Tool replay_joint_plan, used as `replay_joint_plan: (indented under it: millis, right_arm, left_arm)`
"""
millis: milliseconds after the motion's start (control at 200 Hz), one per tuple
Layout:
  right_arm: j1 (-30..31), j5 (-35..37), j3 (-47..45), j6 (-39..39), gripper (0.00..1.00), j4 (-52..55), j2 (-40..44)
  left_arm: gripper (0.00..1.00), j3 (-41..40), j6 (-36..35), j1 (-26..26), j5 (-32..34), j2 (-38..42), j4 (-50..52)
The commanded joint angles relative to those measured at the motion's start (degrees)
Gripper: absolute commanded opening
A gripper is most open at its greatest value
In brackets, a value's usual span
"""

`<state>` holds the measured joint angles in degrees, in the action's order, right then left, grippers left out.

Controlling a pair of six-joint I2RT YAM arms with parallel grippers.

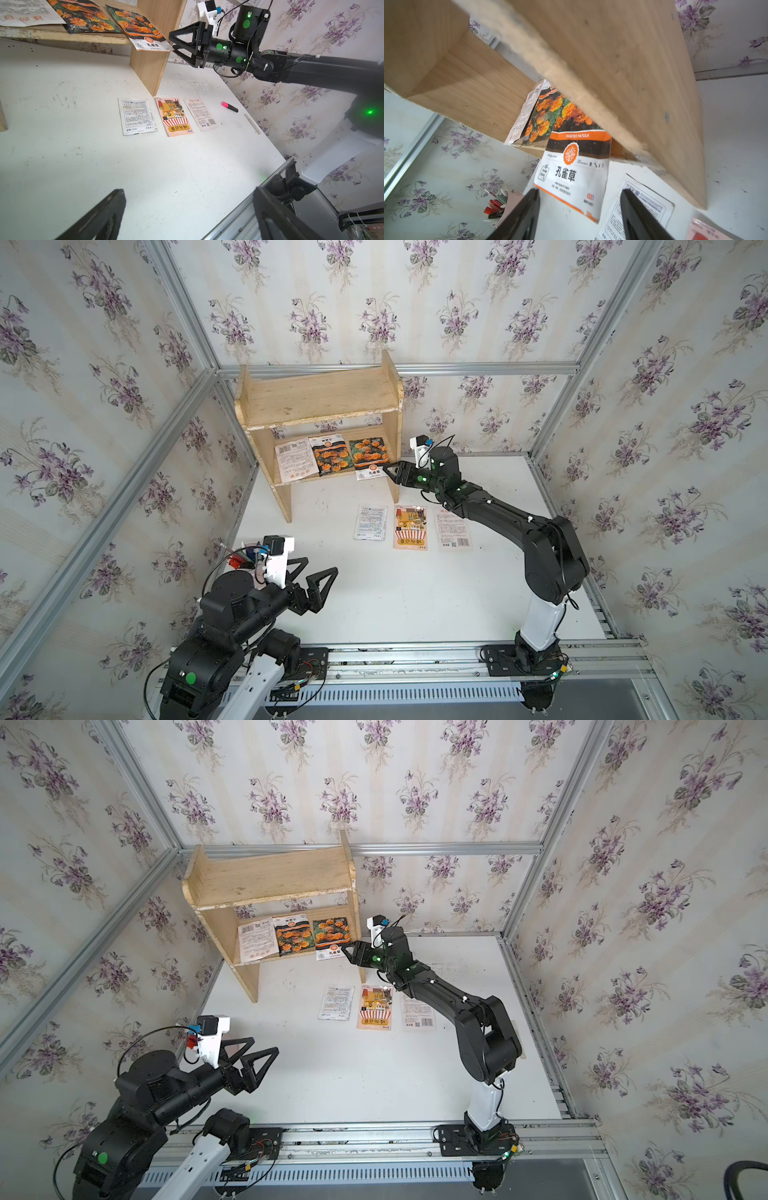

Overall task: Take the seed bag off the shelf
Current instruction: Pick up the seed packet from the shelf.

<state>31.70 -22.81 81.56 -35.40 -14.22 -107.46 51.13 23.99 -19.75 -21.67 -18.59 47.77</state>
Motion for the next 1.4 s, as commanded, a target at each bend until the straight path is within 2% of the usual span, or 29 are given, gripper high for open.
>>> replay_joint_plan:
  millis: [0, 320, 410, 550, 674, 694, 764, 1064, 1394]
  right_arm:
    - [-0.02, -2.21, 1.61, -1.55, 0.63, -2.04, -1.38]
    - [-0.06, -3.91, 3.61, -3.67, 0.51, -3.36, -4.41]
    - [-0.06, -3.83, 3.84, -3.89, 0.43, -3.49, -4.90]
    - [-0.06, -3.65, 3.87, -3.90, 0.26, -3.21, -4.62]
    - [-0.04, -2.34, 1.08, -3.89, 0.12, -4.22, -2.48]
    - [-2.12, -2.24, 0.55, -3.89, 0.10, -4.52, -1.94]
    - [-2.35, -1.72, -1.49, -3.25, 0.00, -4.85, 0.06]
    - [-2.35, -2.97, -13.80, -0.90, 0.00, -6.51, 12.58]
    - [-1.89, -7.29, -29.53, -2.31, 0.00, -6.10, 33.69]
  left_arm:
    - [1.00, 0.09, -0.08, 0.06, -0.04, -0.22, -1.29]
    - [1.00, -0.50, 2.15, 0.06, -0.83, -1.36, -2.19]
    - [1.00, -0.48, 2.01, 0.02, -0.74, -1.11, -2.26]
    - [1.00, -0.36, 2.11, 0.06, -0.87, -0.93, -2.30]
    - [1.00, -0.51, 2.96, 0.06, -1.12, -0.84, -2.99]
    - [1.00, -0.70, 3.18, 0.08, -1.15, -0.86, -3.13]
    - [1.00, -1.49, 4.32, 0.06, -1.37, -0.75, -4.55]
    - [1.00, -10.53, 15.29, 0.06, -1.78, 1.21, -20.44]
    - [1.00, -17.67, 23.91, -0.02, -4.71, -6.17, -41.02]
